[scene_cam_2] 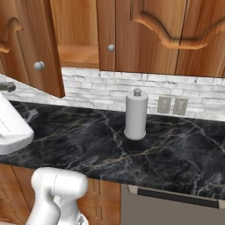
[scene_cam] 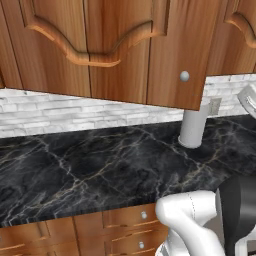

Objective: Open the cabinet directly in front. Then move the wine and the mug to the dining counter with the candle on it.

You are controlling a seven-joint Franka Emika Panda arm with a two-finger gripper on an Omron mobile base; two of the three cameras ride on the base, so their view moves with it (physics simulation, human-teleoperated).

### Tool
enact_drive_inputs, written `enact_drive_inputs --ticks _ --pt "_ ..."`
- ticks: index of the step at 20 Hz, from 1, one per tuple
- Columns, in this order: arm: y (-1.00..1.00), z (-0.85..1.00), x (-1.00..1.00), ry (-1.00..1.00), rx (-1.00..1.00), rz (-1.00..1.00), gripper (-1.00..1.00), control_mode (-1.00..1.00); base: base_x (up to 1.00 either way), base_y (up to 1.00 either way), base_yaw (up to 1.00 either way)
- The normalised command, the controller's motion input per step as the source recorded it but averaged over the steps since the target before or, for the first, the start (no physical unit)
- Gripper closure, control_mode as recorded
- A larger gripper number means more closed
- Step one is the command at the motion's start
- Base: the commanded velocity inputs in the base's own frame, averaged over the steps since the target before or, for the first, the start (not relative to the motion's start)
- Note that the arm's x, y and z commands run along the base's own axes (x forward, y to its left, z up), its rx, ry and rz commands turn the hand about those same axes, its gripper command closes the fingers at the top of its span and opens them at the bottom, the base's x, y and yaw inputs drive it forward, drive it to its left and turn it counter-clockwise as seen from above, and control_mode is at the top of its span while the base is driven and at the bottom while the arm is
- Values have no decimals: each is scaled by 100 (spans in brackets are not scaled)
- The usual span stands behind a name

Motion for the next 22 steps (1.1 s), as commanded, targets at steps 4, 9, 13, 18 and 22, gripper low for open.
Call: enact_drive_inputs --ticks 4,9,13,18,22 --pt "-97 0 51 0 13 37 -100 -100 0 0 0" --pt "-26 -20 99 2 3 36 -100 -100 0 0 0" --pt "0 -36 100 4 2 33 -100 -100 0 0 0" --pt "11 -31 100 6 8 34 -100 -100 0 0 0" --pt "21 -6 100 4 7 34 -100 -100 0 0 0"
